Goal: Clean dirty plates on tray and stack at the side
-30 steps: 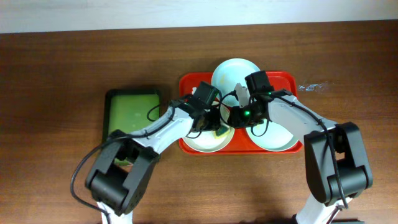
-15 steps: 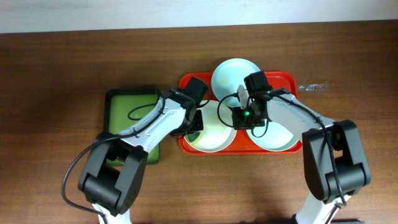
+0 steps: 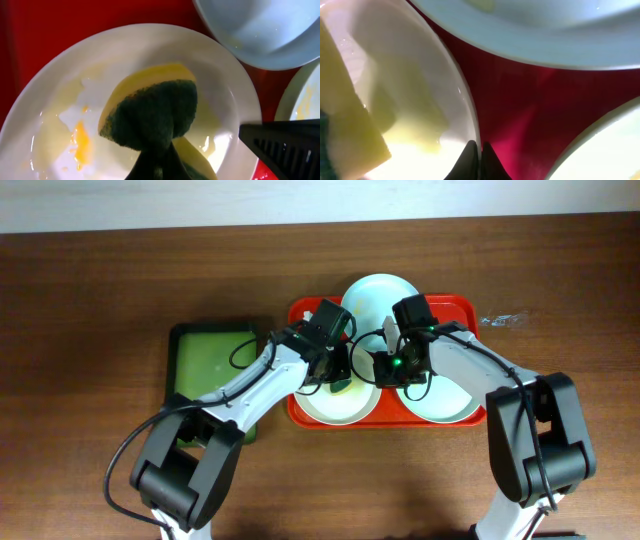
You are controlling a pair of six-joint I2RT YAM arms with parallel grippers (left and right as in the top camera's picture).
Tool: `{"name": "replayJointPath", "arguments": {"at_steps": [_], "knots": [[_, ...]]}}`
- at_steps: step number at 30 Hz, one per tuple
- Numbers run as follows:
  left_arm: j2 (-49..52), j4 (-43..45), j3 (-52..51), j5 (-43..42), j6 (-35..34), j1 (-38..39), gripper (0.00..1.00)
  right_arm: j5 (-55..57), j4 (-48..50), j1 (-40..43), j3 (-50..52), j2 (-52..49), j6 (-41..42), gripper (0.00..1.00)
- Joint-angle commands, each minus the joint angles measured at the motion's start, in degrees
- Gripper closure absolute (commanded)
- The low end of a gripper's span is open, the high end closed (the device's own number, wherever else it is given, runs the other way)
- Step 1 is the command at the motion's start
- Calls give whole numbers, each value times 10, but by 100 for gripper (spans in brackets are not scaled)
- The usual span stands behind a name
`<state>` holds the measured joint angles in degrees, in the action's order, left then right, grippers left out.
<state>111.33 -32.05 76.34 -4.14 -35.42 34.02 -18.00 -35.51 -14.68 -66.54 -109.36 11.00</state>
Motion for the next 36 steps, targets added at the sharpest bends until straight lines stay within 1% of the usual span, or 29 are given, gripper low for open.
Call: {"name": "replayJointPath", "arguments": {"at_steps": [1, 6, 7, 9, 12, 13, 14, 15, 16, 18, 19, 20, 21, 24, 27, 29, 31, 32, 36], "knots": [[-6, 22, -16, 5, 3, 0, 100, 20, 0, -3, 0, -6, 2, 96], [39, 31, -16, 7, 3, 0, 100, 20, 3, -3, 0, -6, 2, 96], [40, 22, -16, 33, 4, 0, 100, 20, 4, -3, 0, -6, 2, 96], [40, -22, -16, 126, 21, 0, 100, 20, 4, -3, 0, -6, 2, 96], [26, -134, 16, 311, 21, 0, 100, 20, 4, -3, 0, -6, 2, 96], [19, -152, 30, 321, 21, 0, 100, 20, 4, -3, 0, -6, 2, 96], [14, -160, 40, 314, 21, 0, 100, 20, 4, -3, 0, -6, 2, 96], [5, -160, 52, 273, 21, 0, 100, 20, 4, -3, 0, -6, 2, 96], [2, -152, 56, 213, 20, 0, 100, 20, 4, -3, 0, -6, 2, 96], [3, -117, 56, 45, 20, 0, 100, 20, 4, -3, 0, -6, 2, 96], [3, -102, 55, -9, 20, 0, 100, 20, 4, -3, 0, -6, 2, 96], [3, -90, 54, -40, 21, 1, 100, 20, 5, -3, 0, -6, 2, 96], [3, -84, 53, -53, 20, 2, 100, 20, 6, -3, 0, -6, 2, 96], [13, -86, 47, -57, 20, 5, 100, 20, 6, -3, 0, -6, 2, 96], [24, -89, 8, -44, 21, 5, 100, 20, 6, -3, 0, -6, 2, 96], [24, -103, -19, 26, 21, 5, 100, 20, 5, -3, 0, -6, 2, 96], [23, -151, -21, 139, 20, 4, 100, 20, 5, -3, 0, -6, 2, 96], [23, -175, -16, 163, 20, 3, 100, 20, 1, -3, 0, -6, 2, 96], [2, -227, 42, 163, 20, 0, 100, 20, -17, -3, -16, 2, 0, 96]]}}
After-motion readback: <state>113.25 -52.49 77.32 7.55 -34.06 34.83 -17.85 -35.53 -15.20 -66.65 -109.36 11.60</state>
